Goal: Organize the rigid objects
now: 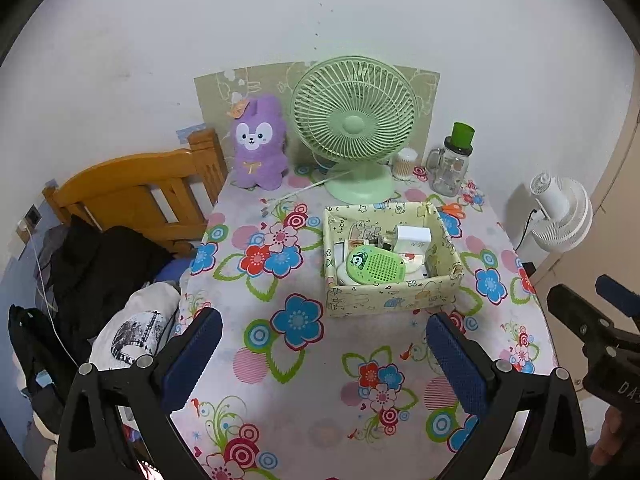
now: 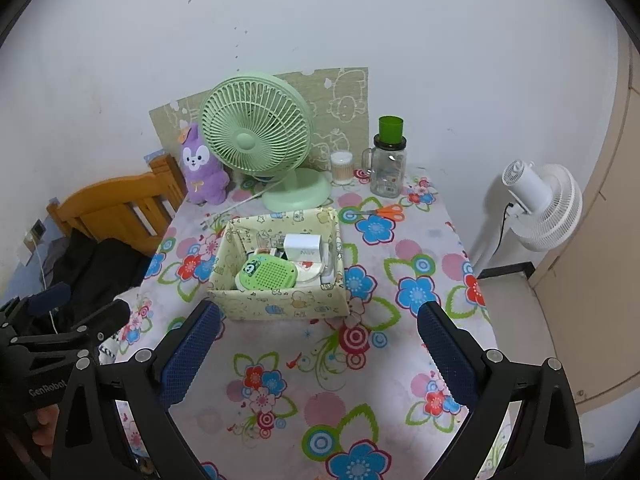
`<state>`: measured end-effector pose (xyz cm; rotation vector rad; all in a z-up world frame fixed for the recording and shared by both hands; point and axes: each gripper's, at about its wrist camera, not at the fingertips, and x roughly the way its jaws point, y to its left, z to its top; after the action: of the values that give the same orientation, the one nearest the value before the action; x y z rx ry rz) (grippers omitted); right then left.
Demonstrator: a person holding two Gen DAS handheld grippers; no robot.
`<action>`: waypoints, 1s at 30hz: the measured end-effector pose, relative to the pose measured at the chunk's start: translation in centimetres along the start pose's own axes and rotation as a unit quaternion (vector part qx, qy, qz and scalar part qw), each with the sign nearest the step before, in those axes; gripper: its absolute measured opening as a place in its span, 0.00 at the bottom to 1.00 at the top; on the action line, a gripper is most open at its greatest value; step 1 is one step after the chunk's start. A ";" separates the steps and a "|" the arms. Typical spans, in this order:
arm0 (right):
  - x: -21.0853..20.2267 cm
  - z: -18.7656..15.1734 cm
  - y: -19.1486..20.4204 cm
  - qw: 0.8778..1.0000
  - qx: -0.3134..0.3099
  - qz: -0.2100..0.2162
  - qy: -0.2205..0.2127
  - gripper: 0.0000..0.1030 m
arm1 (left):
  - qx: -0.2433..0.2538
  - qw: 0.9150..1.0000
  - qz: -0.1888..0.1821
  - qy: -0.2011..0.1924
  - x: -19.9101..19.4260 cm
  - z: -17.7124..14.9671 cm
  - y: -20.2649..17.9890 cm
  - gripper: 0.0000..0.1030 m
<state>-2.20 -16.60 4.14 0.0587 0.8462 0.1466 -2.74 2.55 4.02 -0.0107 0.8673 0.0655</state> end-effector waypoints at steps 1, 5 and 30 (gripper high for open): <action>-0.1 0.0 0.0 1.000 0.000 -0.001 0.000 0.97 | 0.001 1.000 -0.002 -0.002 -0.2 0.0 -0.1 1.00; -0.4 -0.1 0.0 1.000 -0.003 -0.008 -0.003 0.97 | 0.002 1.000 -0.004 -0.008 -0.7 0.0 -0.1 1.00; -1.6 0.8 1.2 1.000 -0.022 0.003 -0.007 0.97 | -0.001 1.000 0.004 -0.011 -1.8 -0.1 -0.5 1.00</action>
<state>-2.79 -15.67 6.03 0.0198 0.8279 0.1697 -3.89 1.92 5.33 -0.0089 0.8447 0.0732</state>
